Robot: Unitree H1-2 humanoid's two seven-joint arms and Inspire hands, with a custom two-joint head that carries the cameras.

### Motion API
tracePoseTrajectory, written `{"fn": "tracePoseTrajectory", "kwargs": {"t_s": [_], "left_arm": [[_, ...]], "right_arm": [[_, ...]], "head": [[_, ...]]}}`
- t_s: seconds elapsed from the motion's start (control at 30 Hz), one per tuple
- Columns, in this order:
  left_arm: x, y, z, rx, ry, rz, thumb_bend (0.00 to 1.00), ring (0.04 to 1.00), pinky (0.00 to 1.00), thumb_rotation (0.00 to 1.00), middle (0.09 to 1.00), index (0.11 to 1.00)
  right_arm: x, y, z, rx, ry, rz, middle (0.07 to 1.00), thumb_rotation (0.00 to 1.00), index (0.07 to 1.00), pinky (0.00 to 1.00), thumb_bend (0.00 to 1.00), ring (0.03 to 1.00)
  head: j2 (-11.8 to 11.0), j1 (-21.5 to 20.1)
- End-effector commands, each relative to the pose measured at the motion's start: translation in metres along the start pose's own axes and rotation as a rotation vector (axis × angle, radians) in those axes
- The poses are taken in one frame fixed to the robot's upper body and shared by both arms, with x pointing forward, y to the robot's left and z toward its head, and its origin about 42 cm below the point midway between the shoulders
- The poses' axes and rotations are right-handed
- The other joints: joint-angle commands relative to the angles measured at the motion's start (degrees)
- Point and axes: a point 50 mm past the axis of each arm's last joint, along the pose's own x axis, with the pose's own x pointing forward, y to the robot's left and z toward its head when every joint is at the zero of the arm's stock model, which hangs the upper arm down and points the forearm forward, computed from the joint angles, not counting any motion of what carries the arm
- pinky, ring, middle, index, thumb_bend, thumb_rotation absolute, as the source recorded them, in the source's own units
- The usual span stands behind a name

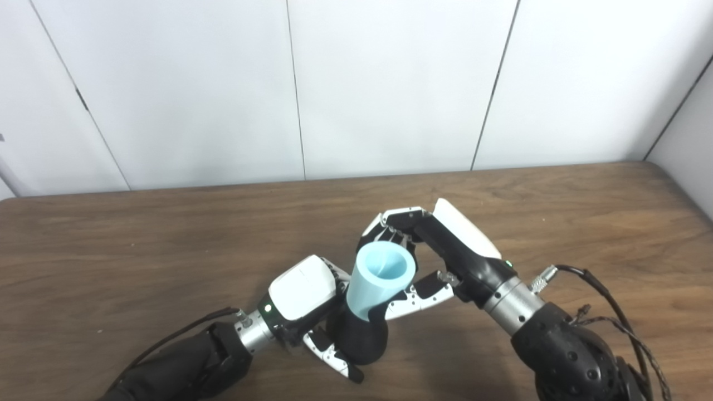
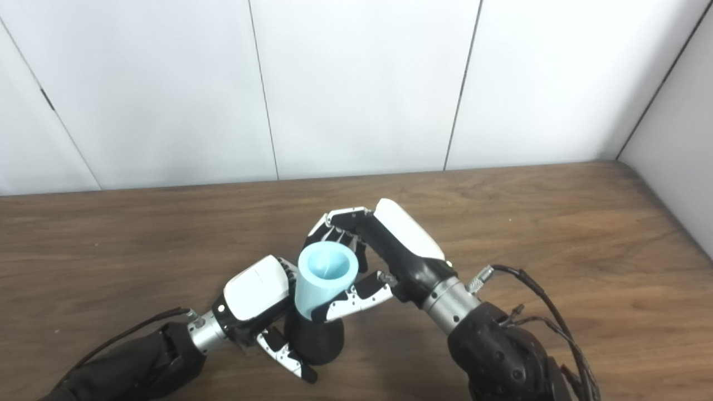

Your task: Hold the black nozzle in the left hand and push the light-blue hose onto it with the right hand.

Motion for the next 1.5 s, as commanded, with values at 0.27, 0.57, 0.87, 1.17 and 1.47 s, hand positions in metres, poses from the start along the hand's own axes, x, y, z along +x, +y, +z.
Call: {"fn": "tracePoseTrajectory", "kwargs": {"t_s": [0.27,0.57,0.87,1.17,1.47], "left_arm": [[-0.0489,-0.0793,0.0518,-0.138,0.019,-0.221,0.52,0.216,0.17,0.00,0.399,0.486],[-0.0492,-0.0822,0.0515,-0.132,0.020,-0.221,0.52,0.236,0.19,0.00,0.400,0.493],[-0.0499,-0.0812,0.0515,-0.136,0.021,-0.229,0.52,0.235,0.19,0.00,0.402,0.491],[-0.0506,-0.0816,0.0521,-0.134,0.020,-0.230,0.52,0.247,0.20,0.00,0.402,0.497],[-0.0498,-0.0819,0.0526,-0.136,0.019,-0.238,0.52,0.222,0.19,0.00,0.391,0.489]], "right_arm": [[0.0037,-0.0012,0.0051,-0.062,-0.151,-0.074,0.415,0.00,0.519,0.10,0.52,0.159],[0.0061,-0.0059,0.0094,-0.072,-0.175,-0.094,0.469,0.00,0.480,0.09,0.53,0.140],[0.0067,-0.0049,0.0097,-0.059,-0.186,-0.111,0.469,0.00,0.480,0.09,0.53,0.136],[0.0086,-0.0047,0.0090,-0.069,-0.178,-0.115,0.470,0.00,0.480,0.10,0.53,0.150],[0.0109,-0.0067,0.0127,-0.069,-0.172,-0.088,0.471,0.00,0.480,0.12,0.53,0.173]], "head": [[-0.18,0.20],[-0.43,0.20],[-0.66,0.31],[-0.66,0.31],[-0.57,0.24]]}}
